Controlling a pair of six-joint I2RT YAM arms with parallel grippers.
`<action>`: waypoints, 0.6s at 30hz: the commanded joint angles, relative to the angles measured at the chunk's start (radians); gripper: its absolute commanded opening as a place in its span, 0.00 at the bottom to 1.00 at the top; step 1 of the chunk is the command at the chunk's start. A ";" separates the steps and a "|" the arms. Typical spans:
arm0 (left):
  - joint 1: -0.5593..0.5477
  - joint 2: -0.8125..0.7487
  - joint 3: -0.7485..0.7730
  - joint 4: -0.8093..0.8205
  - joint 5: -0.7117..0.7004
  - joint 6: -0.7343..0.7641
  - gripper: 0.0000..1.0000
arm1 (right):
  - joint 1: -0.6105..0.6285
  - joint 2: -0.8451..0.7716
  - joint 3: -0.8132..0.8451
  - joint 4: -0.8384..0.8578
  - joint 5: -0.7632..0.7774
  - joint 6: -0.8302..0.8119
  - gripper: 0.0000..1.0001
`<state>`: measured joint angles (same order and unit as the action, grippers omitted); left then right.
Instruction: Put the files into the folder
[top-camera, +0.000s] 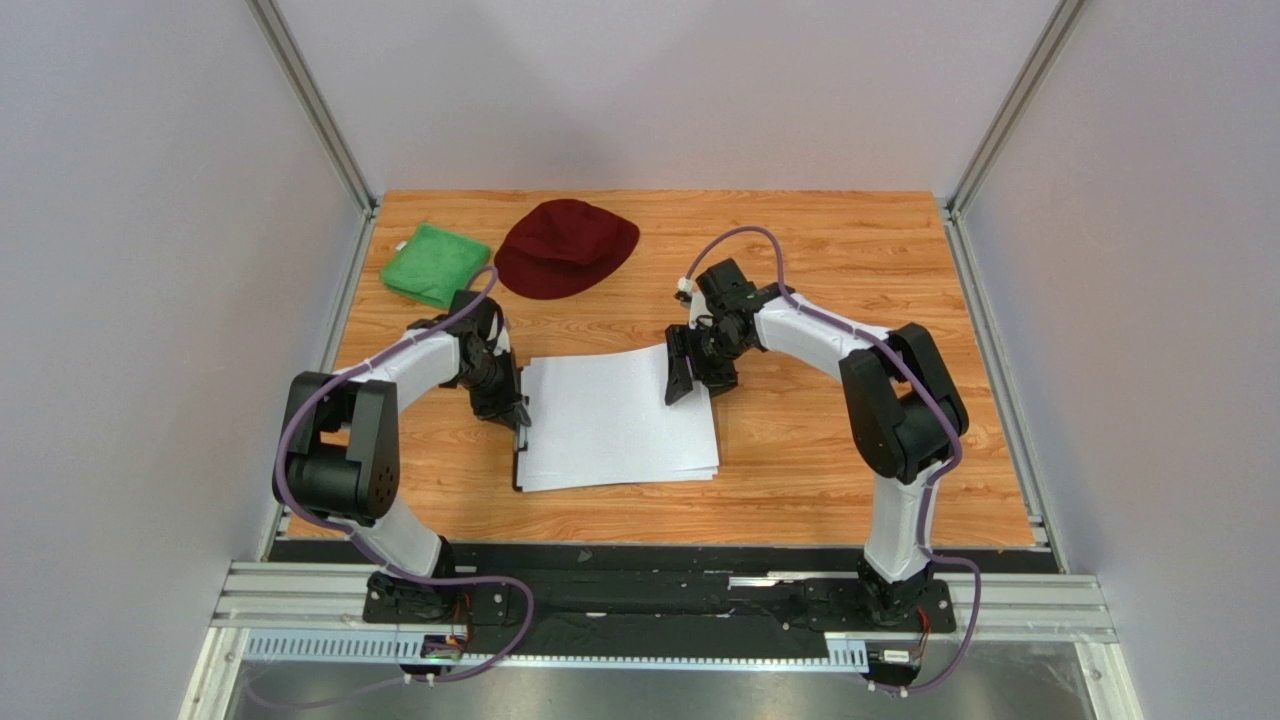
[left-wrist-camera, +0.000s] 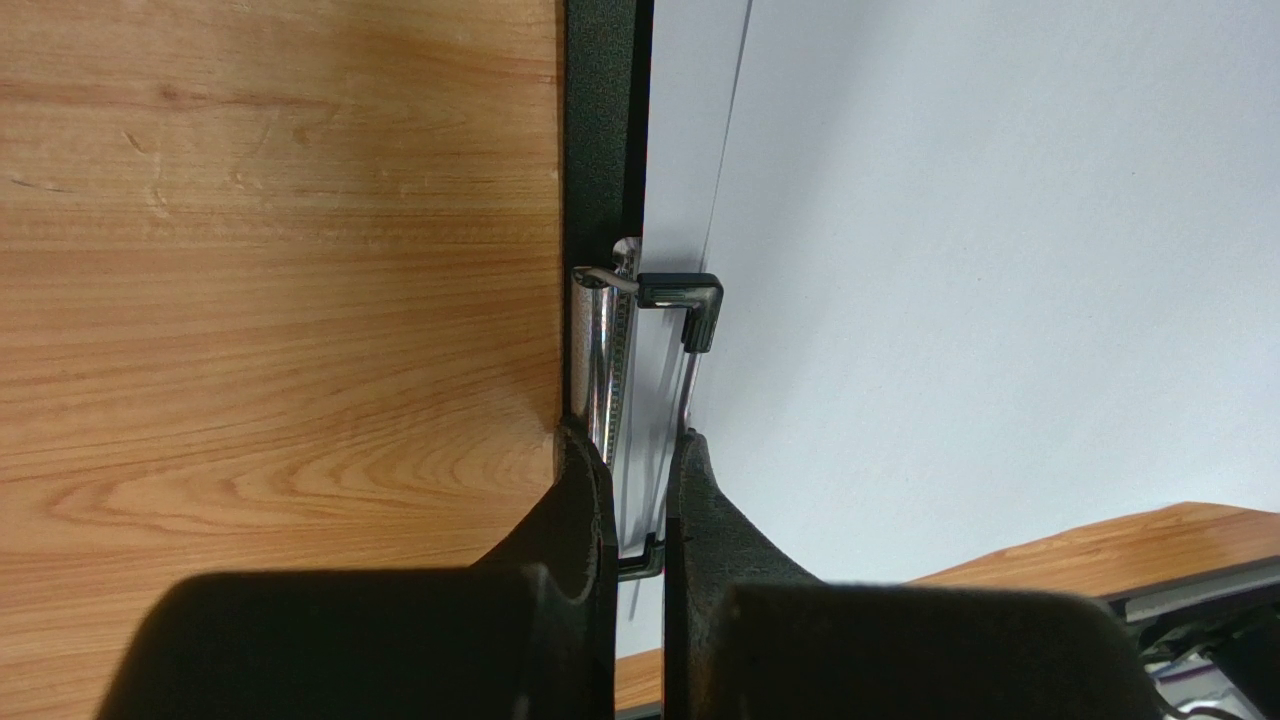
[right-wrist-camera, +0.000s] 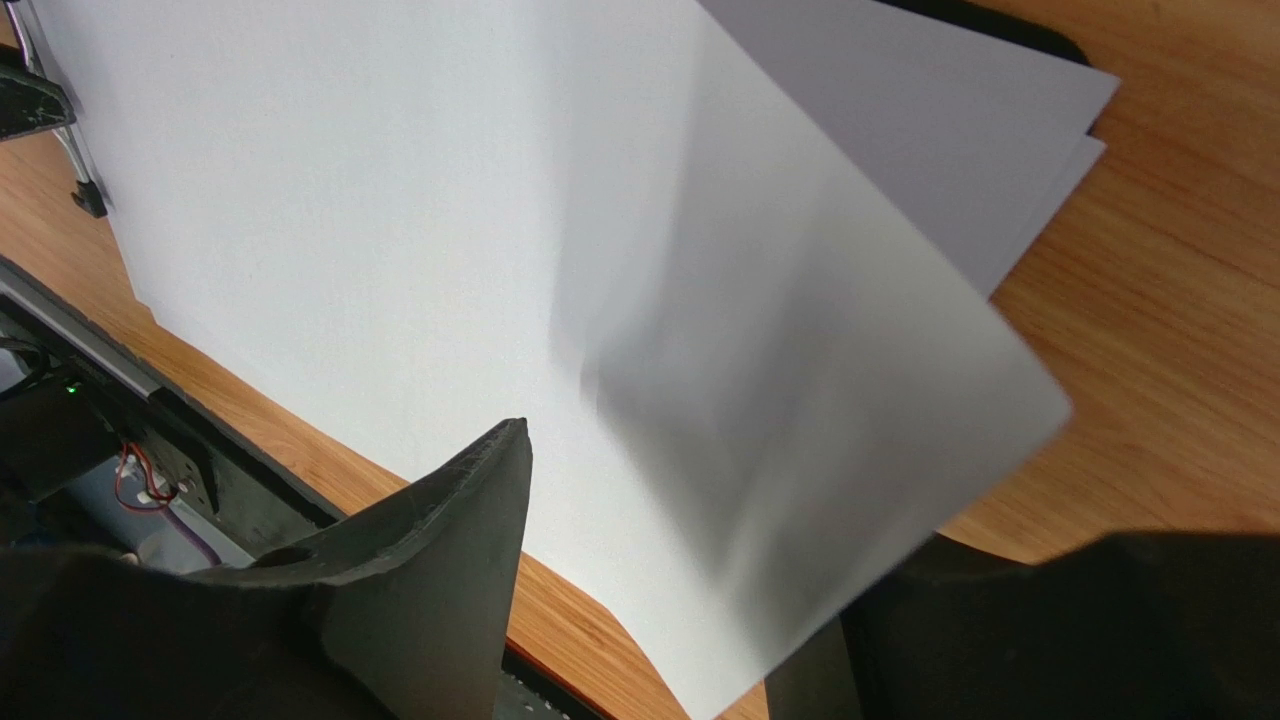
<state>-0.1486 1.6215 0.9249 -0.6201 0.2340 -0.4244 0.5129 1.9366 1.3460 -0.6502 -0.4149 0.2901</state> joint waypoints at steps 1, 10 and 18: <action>0.001 0.006 0.025 0.029 0.007 -0.019 0.00 | -0.007 -0.062 0.033 -0.040 0.008 -0.045 0.54; 0.003 0.009 0.029 0.026 0.008 -0.008 0.00 | -0.008 -0.051 0.036 -0.040 -0.061 -0.066 0.20; 0.001 0.015 0.034 0.023 0.019 0.007 0.00 | -0.027 -0.041 0.055 -0.088 -0.116 -0.140 0.00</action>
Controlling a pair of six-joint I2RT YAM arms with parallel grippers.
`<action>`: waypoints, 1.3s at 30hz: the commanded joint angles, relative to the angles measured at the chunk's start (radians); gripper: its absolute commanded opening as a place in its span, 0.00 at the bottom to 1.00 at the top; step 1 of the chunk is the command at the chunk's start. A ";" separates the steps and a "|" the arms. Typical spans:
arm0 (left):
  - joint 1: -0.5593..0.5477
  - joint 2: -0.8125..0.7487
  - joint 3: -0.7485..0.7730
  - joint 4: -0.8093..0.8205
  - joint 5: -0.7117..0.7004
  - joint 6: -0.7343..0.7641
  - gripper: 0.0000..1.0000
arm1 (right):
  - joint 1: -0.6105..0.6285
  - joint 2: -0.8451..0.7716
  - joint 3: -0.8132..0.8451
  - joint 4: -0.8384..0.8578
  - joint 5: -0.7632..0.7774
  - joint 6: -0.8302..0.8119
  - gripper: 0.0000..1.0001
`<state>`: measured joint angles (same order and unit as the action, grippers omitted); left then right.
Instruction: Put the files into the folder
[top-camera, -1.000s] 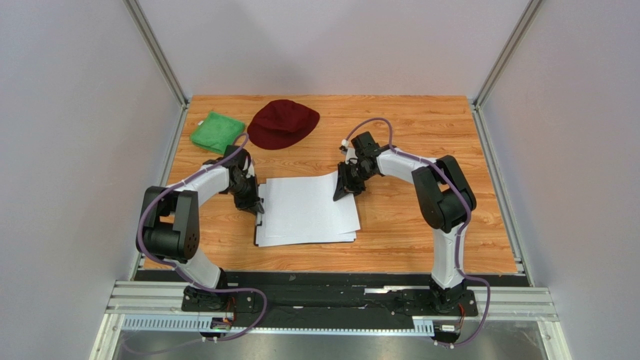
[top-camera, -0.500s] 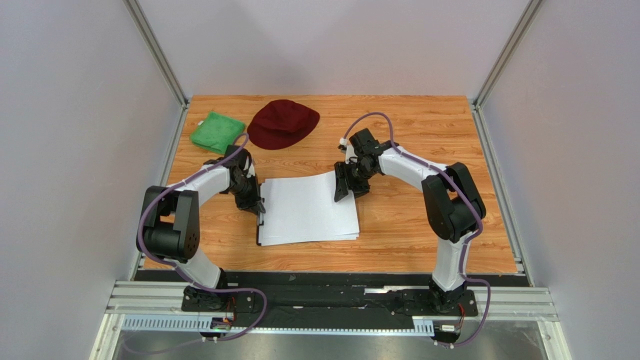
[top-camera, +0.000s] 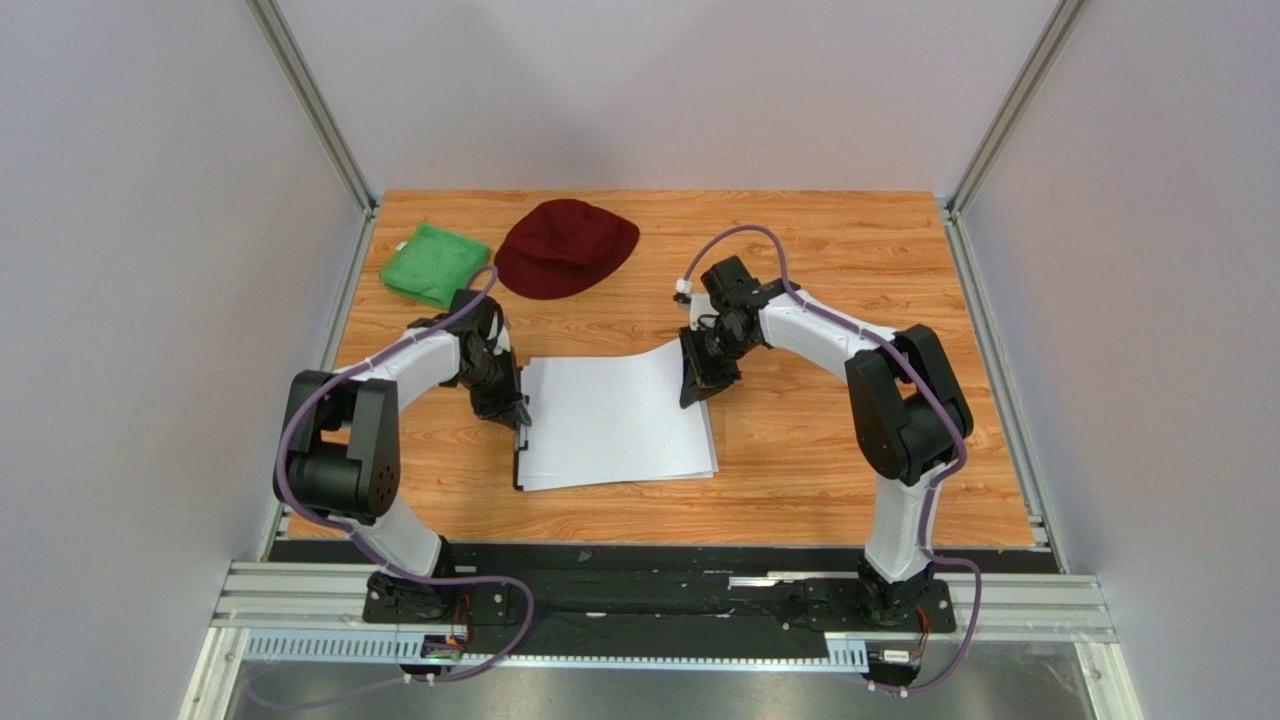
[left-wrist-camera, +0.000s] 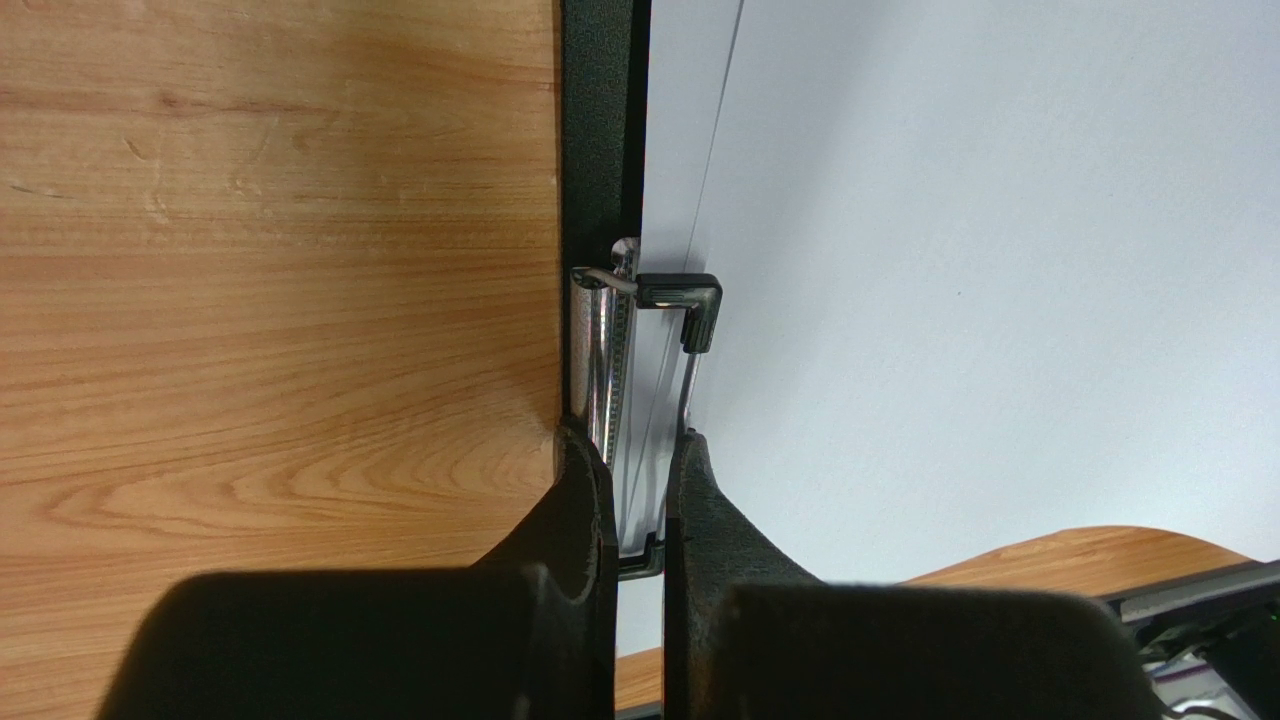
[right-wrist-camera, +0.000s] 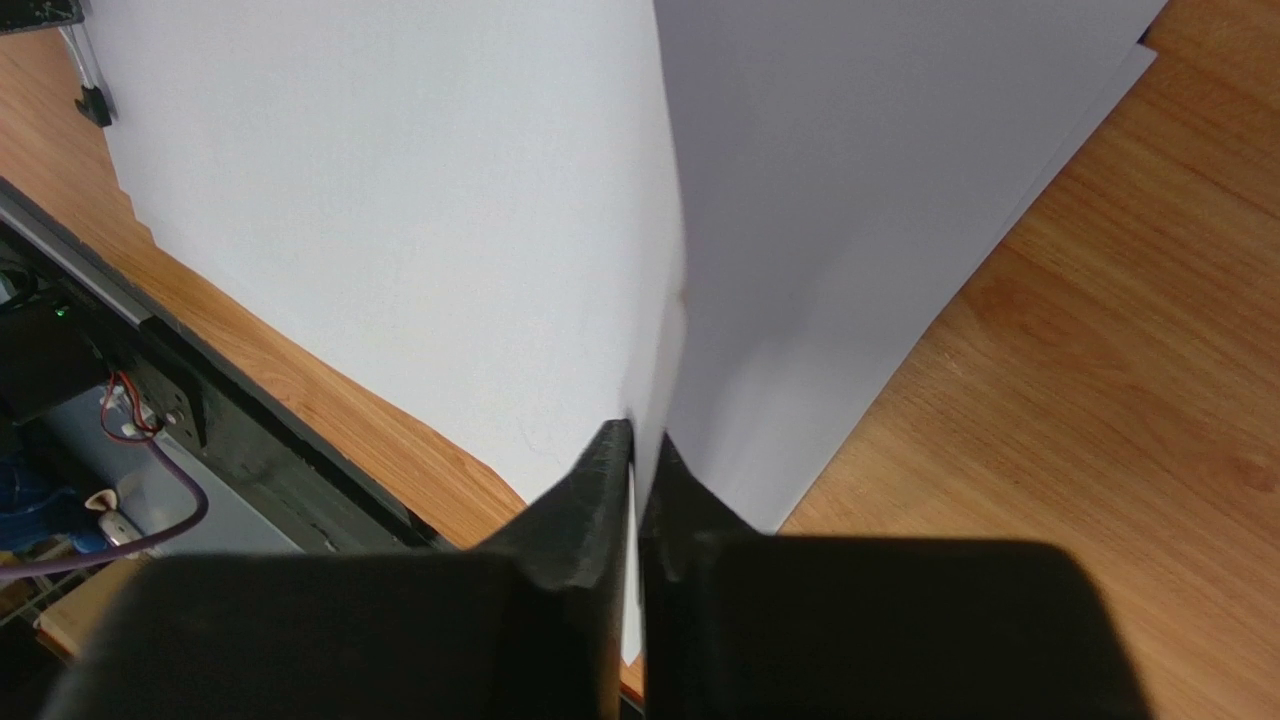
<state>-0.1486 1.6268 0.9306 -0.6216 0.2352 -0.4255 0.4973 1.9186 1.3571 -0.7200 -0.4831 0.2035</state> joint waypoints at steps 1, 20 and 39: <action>0.001 0.011 0.028 0.025 0.019 0.008 0.00 | -0.012 -0.021 0.045 -0.019 -0.049 -0.058 0.00; 0.003 0.018 0.040 0.017 0.033 0.016 0.00 | -0.042 -0.004 0.059 0.001 -0.144 -0.070 0.00; 0.003 0.024 0.045 0.013 0.036 0.022 0.00 | -0.005 0.034 0.106 0.001 -0.152 -0.085 0.00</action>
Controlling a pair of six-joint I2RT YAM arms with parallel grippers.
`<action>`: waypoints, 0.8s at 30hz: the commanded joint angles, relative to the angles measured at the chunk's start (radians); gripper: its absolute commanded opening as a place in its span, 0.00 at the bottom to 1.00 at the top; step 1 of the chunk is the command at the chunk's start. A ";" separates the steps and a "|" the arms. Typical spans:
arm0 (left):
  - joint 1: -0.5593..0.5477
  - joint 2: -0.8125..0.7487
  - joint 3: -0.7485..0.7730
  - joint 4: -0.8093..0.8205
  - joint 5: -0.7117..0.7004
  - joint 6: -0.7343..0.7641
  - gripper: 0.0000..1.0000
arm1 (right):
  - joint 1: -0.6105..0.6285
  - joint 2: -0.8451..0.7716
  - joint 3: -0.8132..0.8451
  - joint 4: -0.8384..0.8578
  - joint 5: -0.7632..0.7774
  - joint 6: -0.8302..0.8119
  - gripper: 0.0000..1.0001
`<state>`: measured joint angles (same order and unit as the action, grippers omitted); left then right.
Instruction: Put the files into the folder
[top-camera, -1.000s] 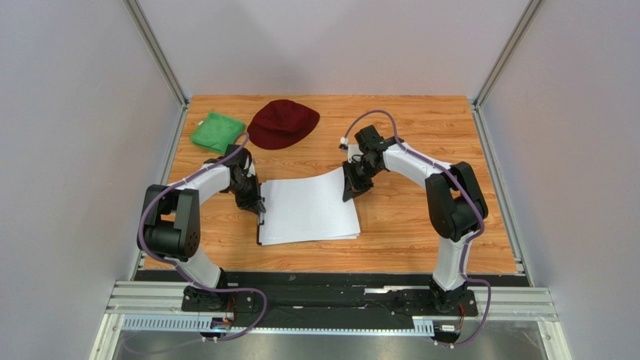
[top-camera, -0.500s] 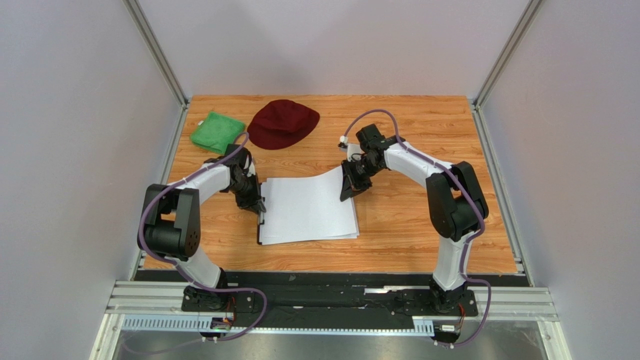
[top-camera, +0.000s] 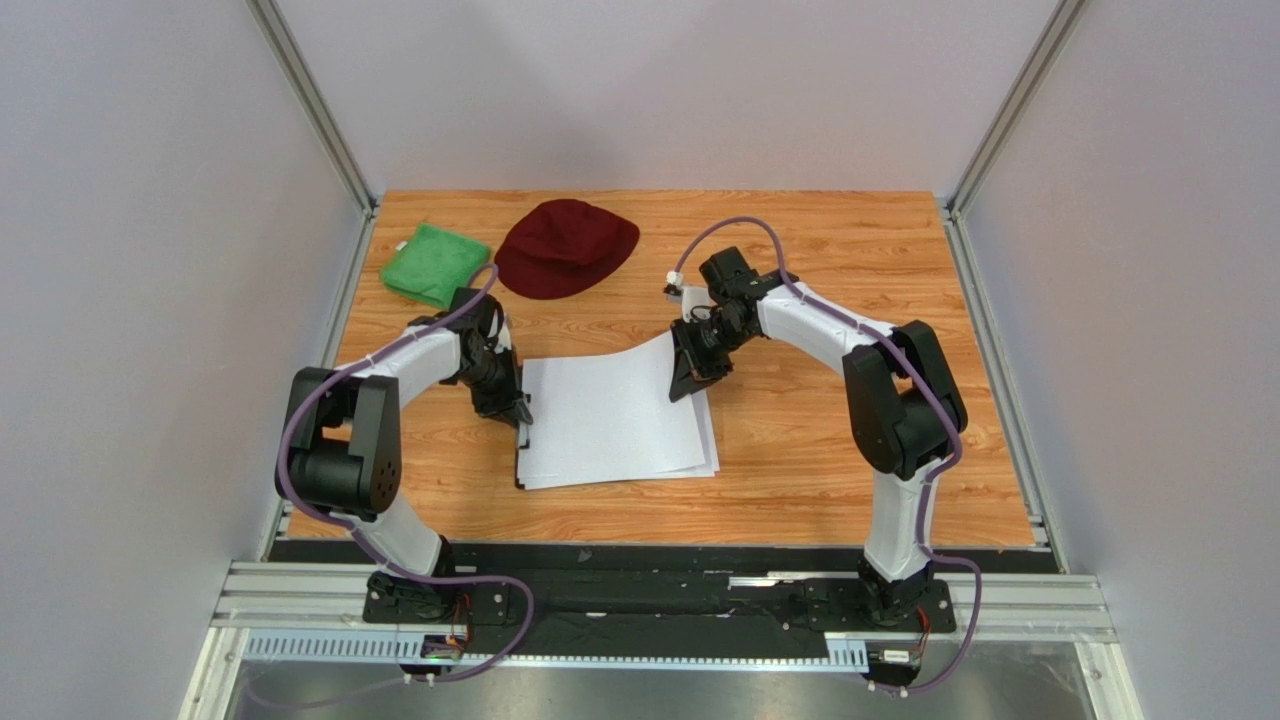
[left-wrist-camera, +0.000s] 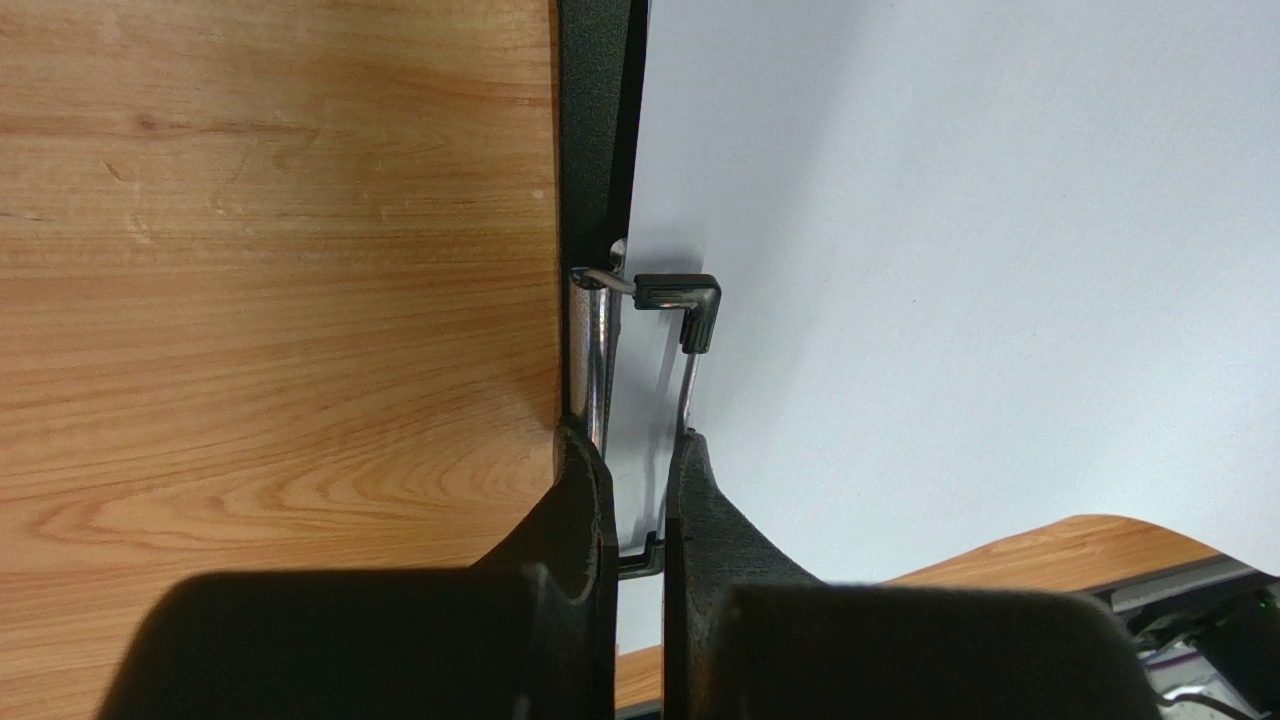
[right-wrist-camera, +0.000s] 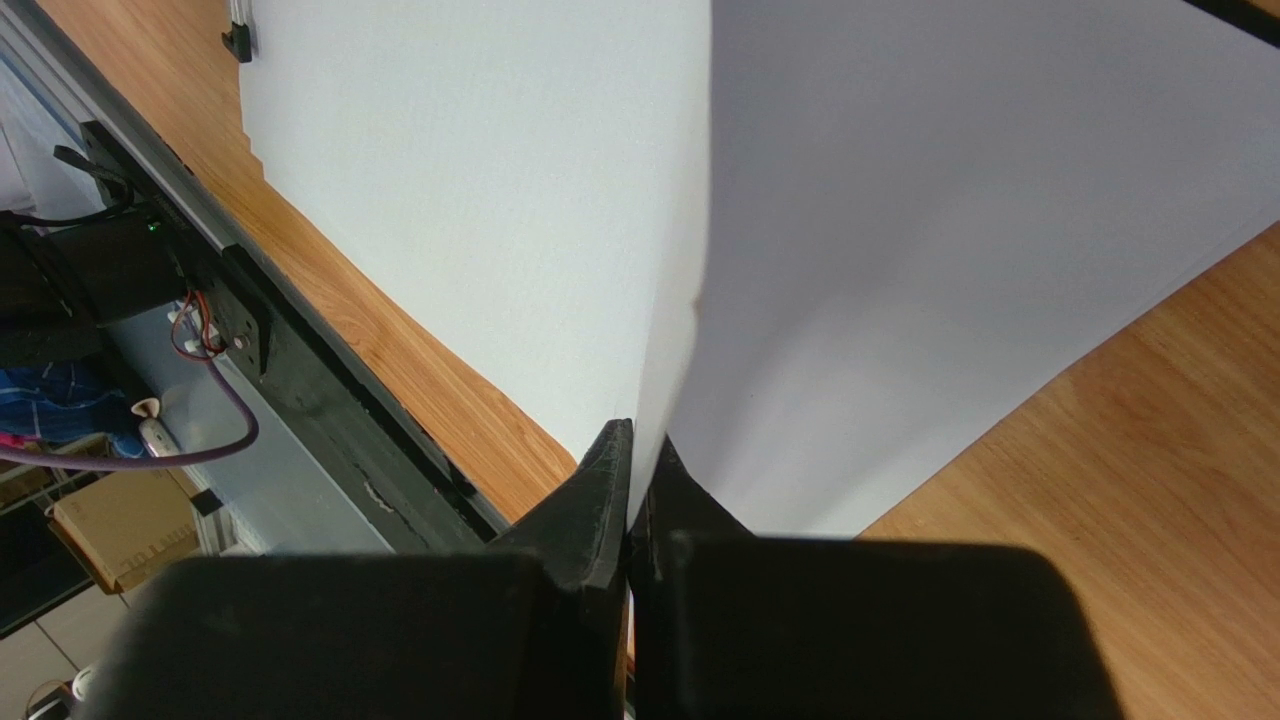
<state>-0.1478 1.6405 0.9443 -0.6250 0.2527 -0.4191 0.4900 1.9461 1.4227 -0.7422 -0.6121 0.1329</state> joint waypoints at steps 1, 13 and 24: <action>0.001 0.012 0.033 0.015 0.019 0.017 0.00 | 0.001 0.007 0.039 0.024 -0.023 -0.015 0.00; 0.002 0.016 0.093 -0.048 -0.044 0.039 0.66 | 0.004 -0.003 0.035 0.020 0.058 0.004 0.51; 0.001 -0.113 0.209 -0.166 -0.152 0.103 0.92 | -0.010 -0.009 0.177 -0.123 0.365 0.002 0.66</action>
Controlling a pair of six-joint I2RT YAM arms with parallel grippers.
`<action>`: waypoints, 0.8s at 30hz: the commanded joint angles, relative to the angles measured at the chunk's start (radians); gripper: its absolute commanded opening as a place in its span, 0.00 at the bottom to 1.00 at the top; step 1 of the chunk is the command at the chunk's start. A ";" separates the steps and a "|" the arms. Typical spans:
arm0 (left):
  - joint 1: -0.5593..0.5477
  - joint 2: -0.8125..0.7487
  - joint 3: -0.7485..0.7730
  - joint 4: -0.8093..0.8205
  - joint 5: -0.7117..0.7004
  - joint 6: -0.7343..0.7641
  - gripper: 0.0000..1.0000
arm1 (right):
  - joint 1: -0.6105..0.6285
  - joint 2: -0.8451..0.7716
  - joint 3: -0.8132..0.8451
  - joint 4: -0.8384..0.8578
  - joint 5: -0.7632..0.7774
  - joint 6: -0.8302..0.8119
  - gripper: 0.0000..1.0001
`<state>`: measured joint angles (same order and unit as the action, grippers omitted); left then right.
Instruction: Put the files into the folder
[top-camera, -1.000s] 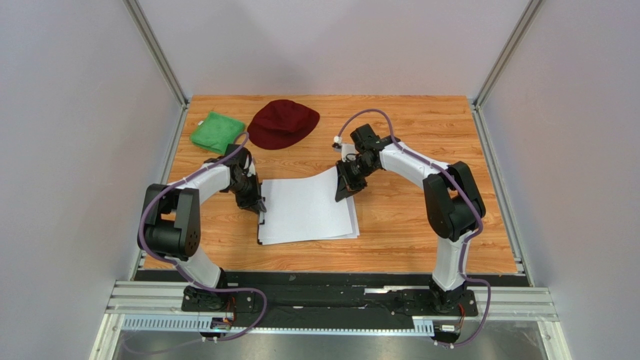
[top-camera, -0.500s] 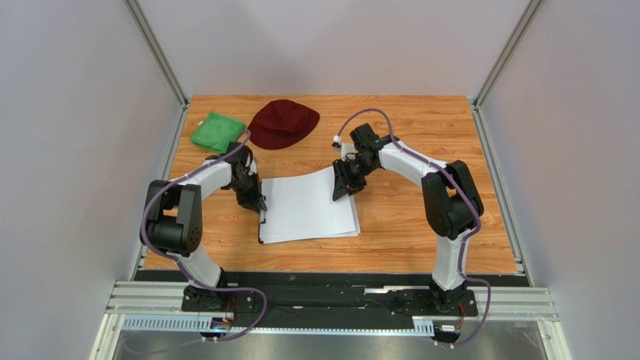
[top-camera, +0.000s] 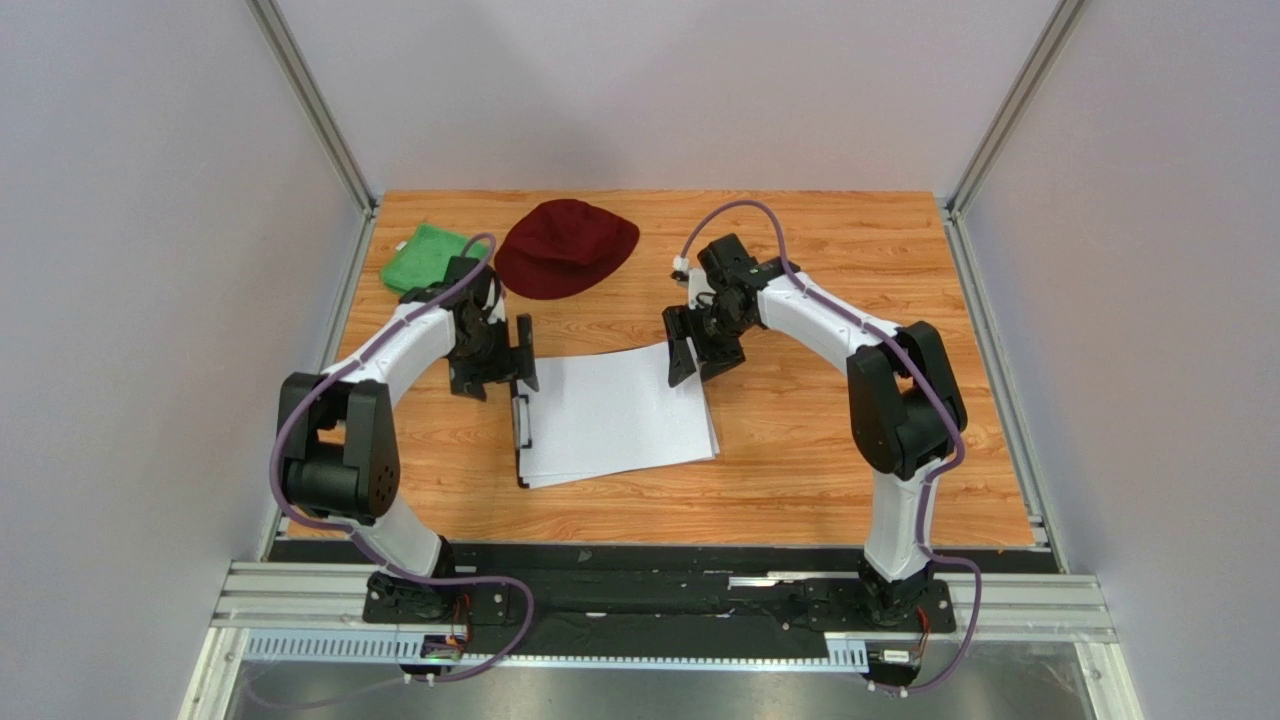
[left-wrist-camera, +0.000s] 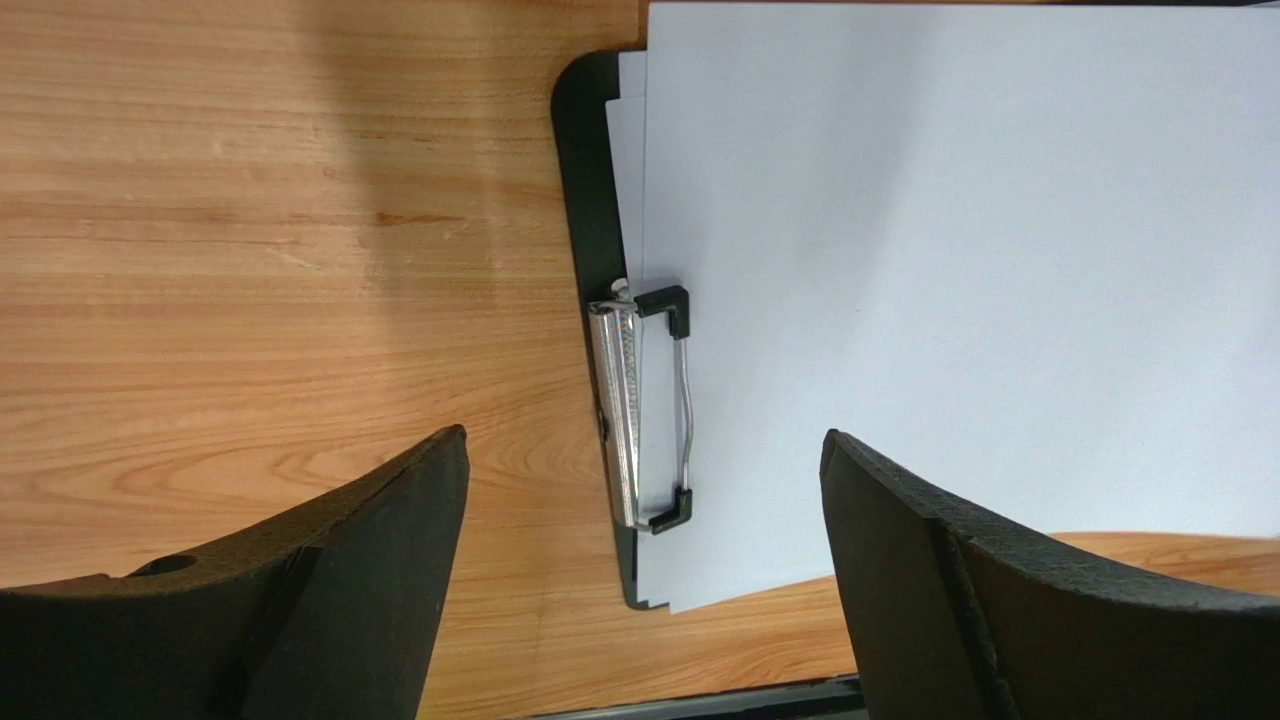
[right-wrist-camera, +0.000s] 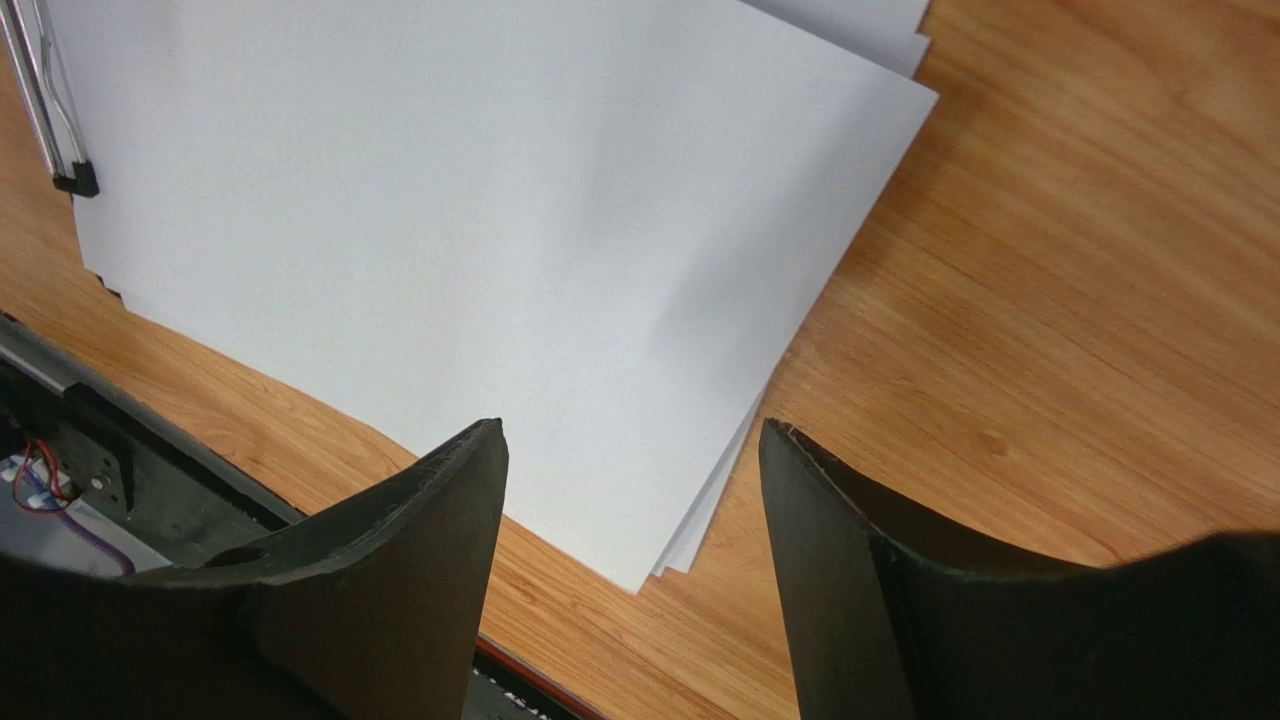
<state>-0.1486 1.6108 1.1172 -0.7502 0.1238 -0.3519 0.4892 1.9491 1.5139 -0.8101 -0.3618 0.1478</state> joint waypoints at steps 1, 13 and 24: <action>0.001 -0.086 0.032 -0.038 -0.020 0.031 0.91 | -0.011 -0.012 0.094 -0.061 0.116 -0.013 0.67; -0.116 -0.107 -0.095 0.093 0.138 -0.068 0.59 | -0.009 -0.110 -0.122 0.128 0.206 0.160 0.62; -0.232 0.023 -0.157 0.339 0.086 -0.315 0.43 | 0.091 -0.064 -0.181 0.328 0.173 0.176 0.25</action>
<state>-0.3809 1.5776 0.9611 -0.5304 0.2230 -0.5571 0.5301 1.8656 1.3003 -0.5884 -0.2302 0.3161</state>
